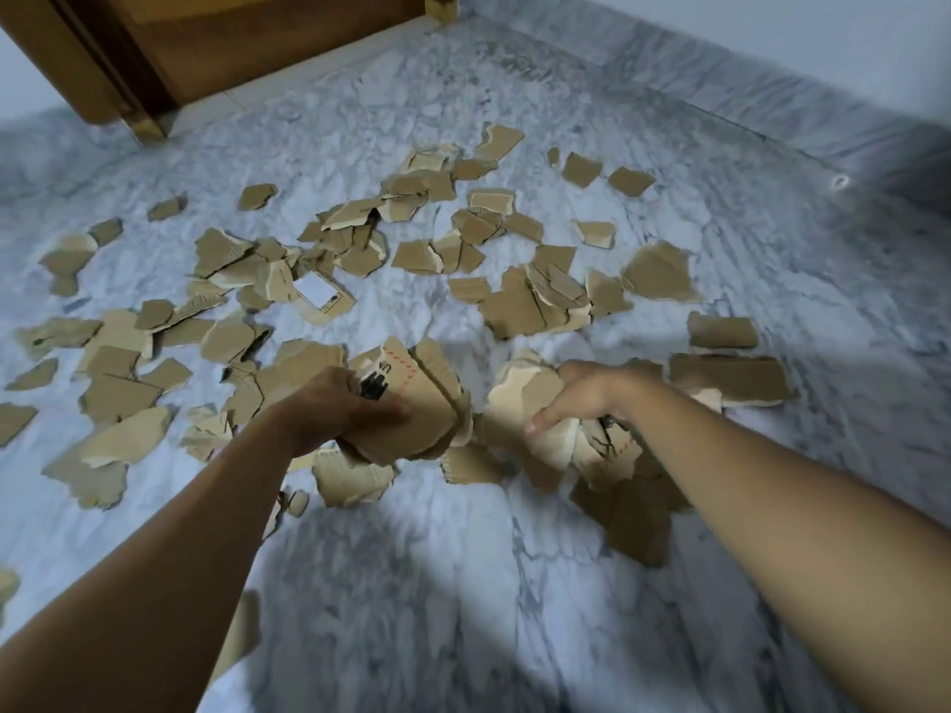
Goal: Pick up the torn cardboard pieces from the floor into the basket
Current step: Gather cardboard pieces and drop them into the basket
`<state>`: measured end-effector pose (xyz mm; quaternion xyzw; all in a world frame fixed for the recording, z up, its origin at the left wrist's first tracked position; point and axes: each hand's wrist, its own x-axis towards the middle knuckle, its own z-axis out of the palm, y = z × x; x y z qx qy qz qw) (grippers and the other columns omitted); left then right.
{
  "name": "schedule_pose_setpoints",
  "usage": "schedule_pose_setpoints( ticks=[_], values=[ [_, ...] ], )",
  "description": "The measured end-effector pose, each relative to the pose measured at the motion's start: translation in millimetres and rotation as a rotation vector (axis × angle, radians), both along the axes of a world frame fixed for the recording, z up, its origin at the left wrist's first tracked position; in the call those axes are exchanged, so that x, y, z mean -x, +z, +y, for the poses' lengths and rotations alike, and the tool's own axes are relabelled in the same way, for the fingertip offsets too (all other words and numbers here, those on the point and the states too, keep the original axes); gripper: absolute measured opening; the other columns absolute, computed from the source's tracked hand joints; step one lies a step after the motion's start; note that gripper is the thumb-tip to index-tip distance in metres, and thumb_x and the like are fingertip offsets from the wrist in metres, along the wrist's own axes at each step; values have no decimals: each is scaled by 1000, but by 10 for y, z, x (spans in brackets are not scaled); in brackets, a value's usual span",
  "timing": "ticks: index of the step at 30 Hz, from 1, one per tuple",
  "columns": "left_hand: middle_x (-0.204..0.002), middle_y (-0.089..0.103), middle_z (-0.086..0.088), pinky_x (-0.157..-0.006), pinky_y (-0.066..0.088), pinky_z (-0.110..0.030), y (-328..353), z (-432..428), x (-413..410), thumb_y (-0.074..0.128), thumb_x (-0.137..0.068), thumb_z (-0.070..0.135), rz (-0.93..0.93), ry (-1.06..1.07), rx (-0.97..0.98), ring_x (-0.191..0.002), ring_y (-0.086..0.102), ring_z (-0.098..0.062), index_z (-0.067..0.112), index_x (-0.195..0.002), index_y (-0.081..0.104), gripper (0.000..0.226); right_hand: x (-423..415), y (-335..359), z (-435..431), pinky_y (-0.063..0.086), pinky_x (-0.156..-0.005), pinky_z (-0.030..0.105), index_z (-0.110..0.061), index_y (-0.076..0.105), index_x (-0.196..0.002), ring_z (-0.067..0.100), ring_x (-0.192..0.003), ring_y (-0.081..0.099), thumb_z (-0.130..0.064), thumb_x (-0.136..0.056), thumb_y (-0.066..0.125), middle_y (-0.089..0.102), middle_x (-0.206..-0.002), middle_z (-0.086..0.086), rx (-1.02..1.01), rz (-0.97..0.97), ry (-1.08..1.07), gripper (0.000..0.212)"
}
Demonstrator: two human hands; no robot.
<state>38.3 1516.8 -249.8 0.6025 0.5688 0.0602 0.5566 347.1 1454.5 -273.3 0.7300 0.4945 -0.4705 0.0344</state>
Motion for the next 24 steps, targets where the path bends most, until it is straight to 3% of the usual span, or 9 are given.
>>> schedule_pose_setpoints(
  ticks=[3,8,10,12,14,16,18,21,24],
  values=[
    [-72,70,-10,-58,50,-30,-230,-105,248,92,-64,29,135,-19,9,-68,66,-23,5,-75,72,33,451,-169,24,47,-97,32,-13,47,-141,28,-123,54,-60,-66,83,53,-141,4,-13,-125,153,96],
    [-83,75,-12,-70,54,-35,-583,-329,654,90,-39,47,211,16,107,-82,71,-28,3,-88,75,67,896,-655,-87,47,-100,46,-17,44,-142,38,-132,42,-59,-67,81,31,-150,13,-26,-231,126,93],
    [-78,72,-7,-66,52,-30,-715,-388,681,87,-47,44,247,-9,55,-78,68,-24,5,-101,74,68,897,-701,-116,44,-100,48,-19,40,-144,40,-137,36,-58,-68,83,25,-154,14,-62,-260,92,96],
    [-74,64,1,-59,45,-21,-756,-431,697,85,-67,34,335,-63,-17,-71,61,-14,9,-120,67,61,937,-713,-126,41,-99,48,-19,35,-148,39,-136,40,-56,-71,82,34,-154,13,-57,-252,84,98],
    [-78,59,2,-56,40,-17,-786,-449,693,84,-73,27,349,-64,-46,-68,55,-8,9,-125,64,58,948,-719,-160,44,-97,46,-18,36,-146,37,-131,47,-56,-71,82,46,-147,12,-64,-247,64,96],
    [-77,58,3,-56,38,-17,-796,-453,674,85,-71,25,330,-87,-64,-69,54,-10,11,-115,68,49,928,-724,-190,48,-98,43,-16,38,-145,35,-128,50,-57,-70,82,49,-145,11,-63,-232,63,96],
    [-70,60,6,-54,39,-18,-770,-450,636,86,-71,24,296,-96,-95,-72,59,-17,21,-89,69,25,858,-692,-204,48,-100,40,-14,39,-146,32,-129,50,-57,-69,83,47,-149,11,-44,-183,84,99],
    [-70,64,3,-55,43,-19,-711,-352,522,86,-70,18,220,-86,-131,-73,62,-19,19,-79,66,22,651,-477,-143,42,-108,38,-9,34,-151,30,-134,46,-55,-72,83,40,-153,12,-18,-113,94,103],
    [-79,70,-5,-68,52,-29,-499,-205,335,88,-69,19,136,-99,-88,-76,65,-19,12,-81,70,22,260,-207,23,45,-99,33,-13,54,-126,25,-116,55,-43,-73,87,58,-130,5,-6,-61,-34,69]
  ],
)
